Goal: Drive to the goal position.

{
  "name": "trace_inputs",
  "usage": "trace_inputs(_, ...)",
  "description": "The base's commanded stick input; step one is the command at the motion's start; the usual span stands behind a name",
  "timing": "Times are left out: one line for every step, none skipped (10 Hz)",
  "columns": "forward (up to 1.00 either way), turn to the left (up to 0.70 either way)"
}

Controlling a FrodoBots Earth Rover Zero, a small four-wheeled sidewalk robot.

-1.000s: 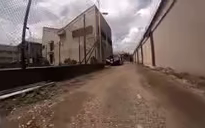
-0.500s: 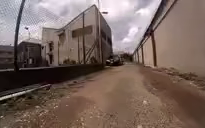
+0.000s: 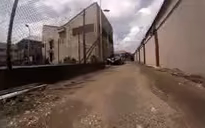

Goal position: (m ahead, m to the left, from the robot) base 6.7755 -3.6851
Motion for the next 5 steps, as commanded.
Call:
trace_inputs(0.50,0.02)
trace_inputs(0.50,-0.11)
trace_inputs(0.50,-0.39)
trace_inputs(0.50,-0.48)
trace_inputs(0.50,-0.48)
